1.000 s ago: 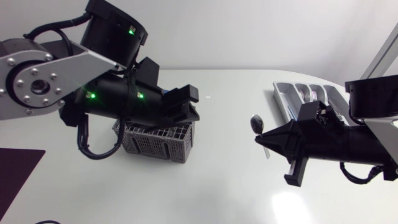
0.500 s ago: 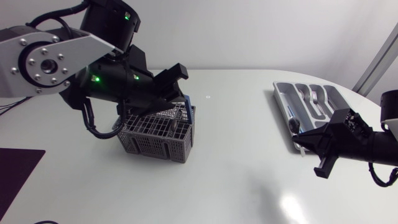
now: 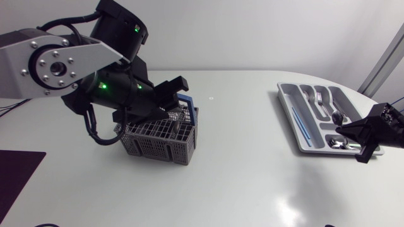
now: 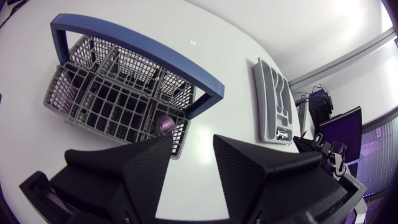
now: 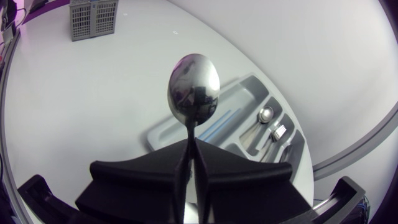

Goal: Unload the cutlery basket into the drawer organizer.

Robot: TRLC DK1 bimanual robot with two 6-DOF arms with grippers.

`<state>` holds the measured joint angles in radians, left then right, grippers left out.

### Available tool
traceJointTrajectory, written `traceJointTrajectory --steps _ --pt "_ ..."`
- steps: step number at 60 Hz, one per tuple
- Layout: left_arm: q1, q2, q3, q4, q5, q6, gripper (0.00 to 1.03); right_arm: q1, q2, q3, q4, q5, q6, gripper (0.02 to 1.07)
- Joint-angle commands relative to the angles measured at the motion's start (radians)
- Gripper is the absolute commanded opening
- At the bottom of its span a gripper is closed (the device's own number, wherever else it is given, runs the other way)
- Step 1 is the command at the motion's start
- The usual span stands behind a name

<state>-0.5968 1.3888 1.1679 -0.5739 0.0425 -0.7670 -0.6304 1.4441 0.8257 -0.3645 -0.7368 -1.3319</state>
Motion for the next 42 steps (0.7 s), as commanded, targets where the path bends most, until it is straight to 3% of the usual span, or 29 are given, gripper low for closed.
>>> traceJointTrajectory --steps 1,27,32,42 --pt "-0.005 0.015 0.033 -0.015 -0.016 -0.018 0.48 -0.043 0.091 0.072 -0.022 -0.004 -0.099 0.07" --pt "-0.009 0.026 0.042 -0.084 -0.092 0.005 0.48 -0.095 0.357 0.268 -0.01 0.089 -0.296 0.07" --pt "-0.009 0.029 0.044 -0.106 -0.095 0.018 0.48 -0.089 0.392 0.245 0.084 0.155 -0.322 0.07" --pt "-0.005 0.026 0.044 -0.119 -0.096 0.037 0.48 -0.091 0.435 0.237 0.141 0.215 -0.355 0.08"
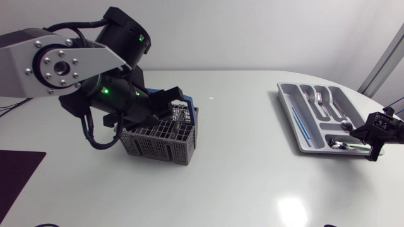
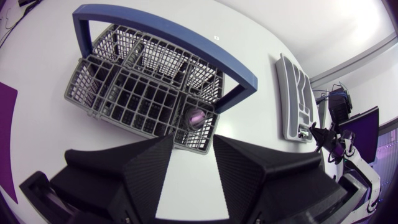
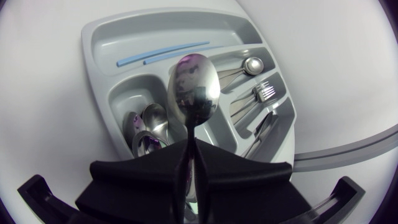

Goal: Unload the cutlery basket into the drawer organizer.

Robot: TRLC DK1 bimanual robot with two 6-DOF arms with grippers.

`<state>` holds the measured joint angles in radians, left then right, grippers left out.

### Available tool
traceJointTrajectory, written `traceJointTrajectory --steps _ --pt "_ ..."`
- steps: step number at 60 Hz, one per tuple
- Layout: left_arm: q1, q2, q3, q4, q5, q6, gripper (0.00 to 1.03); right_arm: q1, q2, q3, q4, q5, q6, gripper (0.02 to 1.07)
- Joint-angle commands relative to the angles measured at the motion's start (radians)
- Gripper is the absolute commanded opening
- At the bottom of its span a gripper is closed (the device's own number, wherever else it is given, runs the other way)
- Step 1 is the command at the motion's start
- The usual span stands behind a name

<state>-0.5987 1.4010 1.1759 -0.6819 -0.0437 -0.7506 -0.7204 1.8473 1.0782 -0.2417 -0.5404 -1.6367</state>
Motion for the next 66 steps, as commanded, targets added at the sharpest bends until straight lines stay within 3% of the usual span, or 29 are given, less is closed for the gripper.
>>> traceJointTrajectory --steps 1,9,13,18,26,49,56,66 --pt "-0.003 0.015 0.036 -0.011 -0.01 0.022 0.48 -0.001 0.035 -0.015 0.019 0.025 -0.055 0.08" --pt "-0.007 0.015 0.034 -0.015 -0.01 0.022 0.48 -0.002 0.04 -0.04 0.061 0.054 -0.08 0.17" --pt "-0.007 0.015 0.034 -0.016 -0.01 0.023 0.47 -0.002 0.032 -0.061 0.105 0.06 -0.08 0.28" --pt "-0.007 0.015 0.041 -0.028 -0.012 0.023 0.47 -0.002 0.015 -0.072 0.12 0.066 -0.075 0.49" --pt "-0.004 0.012 0.045 -0.042 -0.013 0.028 0.47 -0.001 -0.016 -0.081 0.116 0.079 -0.058 0.66" --pt "-0.009 0.006 0.06 -0.084 -0.027 0.023 0.47 0.07 -0.201 -0.136 0.007 0.068 0.121 0.8" --pt "-0.042 0.015 0.06 -0.087 -0.094 0.014 0.46 0.138 -0.286 -0.178 -0.038 0.065 0.195 0.81" --pt "-0.052 0.021 0.077 -0.096 -0.117 0.016 0.43 0.251 -0.399 -0.215 -0.116 0.065 0.344 0.83"
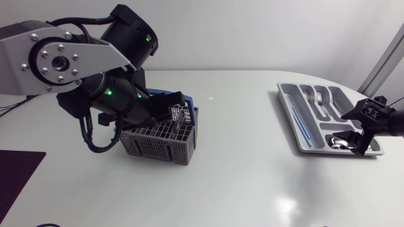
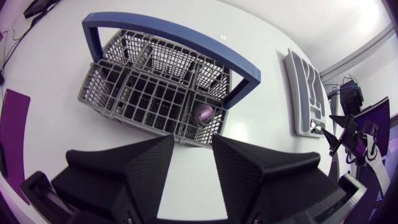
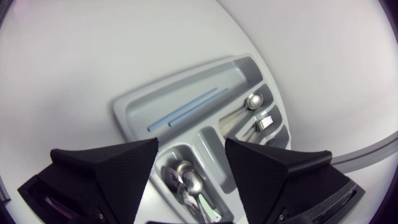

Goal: Unload the cutlery basket into the drawer organizer.

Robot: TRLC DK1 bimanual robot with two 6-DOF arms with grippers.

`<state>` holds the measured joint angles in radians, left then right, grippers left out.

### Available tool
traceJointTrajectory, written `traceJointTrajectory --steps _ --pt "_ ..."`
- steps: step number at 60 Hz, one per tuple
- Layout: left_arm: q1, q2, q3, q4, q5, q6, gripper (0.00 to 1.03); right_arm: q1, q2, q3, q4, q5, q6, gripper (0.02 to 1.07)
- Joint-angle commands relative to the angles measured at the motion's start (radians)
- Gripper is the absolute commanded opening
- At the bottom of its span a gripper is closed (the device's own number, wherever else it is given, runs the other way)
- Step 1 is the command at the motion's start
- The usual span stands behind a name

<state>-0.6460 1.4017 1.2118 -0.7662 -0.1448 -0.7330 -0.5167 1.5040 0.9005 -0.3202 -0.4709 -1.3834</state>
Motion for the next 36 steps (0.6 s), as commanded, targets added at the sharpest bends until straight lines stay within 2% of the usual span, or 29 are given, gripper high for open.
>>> traceJointTrajectory --steps 1,9,19,36 --pt "-0.004 0.02 0.043 -0.013 -0.016 -0.002 0.43 0.058 -0.065 -0.04 -0.043 -0.005 0.104 0.83" --pt "-0.001 0.033 0.04 -0.03 -0.027 0.004 0.42 0.187 -0.165 -0.052 -0.111 0.002 0.267 0.83" --pt "0.0 0.033 0.025 -0.031 -0.032 0.023 0.42 0.389 -0.238 -0.041 -0.177 0.06 0.486 0.84" --pt "0.009 0.026 -0.001 -0.027 -0.03 0.08 0.42 0.666 -0.249 0.032 -0.235 0.109 0.817 0.83"
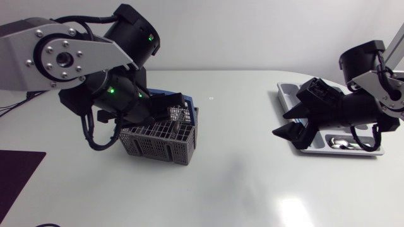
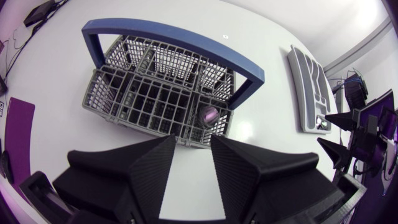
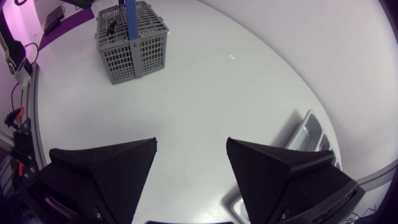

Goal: Unload the cutlery basket into the drawer organizer.

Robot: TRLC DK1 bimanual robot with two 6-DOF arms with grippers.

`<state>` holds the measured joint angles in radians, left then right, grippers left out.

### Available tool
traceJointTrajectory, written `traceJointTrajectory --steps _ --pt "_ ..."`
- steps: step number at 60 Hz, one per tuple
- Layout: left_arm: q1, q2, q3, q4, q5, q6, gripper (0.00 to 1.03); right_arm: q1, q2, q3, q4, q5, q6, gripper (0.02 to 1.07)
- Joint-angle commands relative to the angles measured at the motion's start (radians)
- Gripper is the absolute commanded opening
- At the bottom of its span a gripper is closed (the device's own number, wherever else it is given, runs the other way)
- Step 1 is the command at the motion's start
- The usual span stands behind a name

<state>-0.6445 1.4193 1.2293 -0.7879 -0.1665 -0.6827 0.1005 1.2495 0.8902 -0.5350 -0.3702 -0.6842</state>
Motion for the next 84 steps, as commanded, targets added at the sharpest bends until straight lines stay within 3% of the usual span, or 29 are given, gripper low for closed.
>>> traceJointTrajectory --steps 1,18,39,84 --pt "0.008 0.009 -0.022 -0.004 -0.008 0.032 0.42 0.062 0.011 0.052 -0.026 0.008 0.137 0.83" --pt "0.014 -0.037 -0.099 0.069 0.027 0.106 0.42 0.219 0.1 0.164 -0.08 0.005 0.359 0.83" --pt "0.059 -0.105 -0.212 0.222 0.154 0.227 0.42 0.318 0.174 0.242 -0.122 -0.015 0.537 0.83" --pt "0.1 -0.131 -0.304 0.346 0.217 0.338 0.42 0.384 0.24 0.305 -0.143 -0.081 0.63 0.83"
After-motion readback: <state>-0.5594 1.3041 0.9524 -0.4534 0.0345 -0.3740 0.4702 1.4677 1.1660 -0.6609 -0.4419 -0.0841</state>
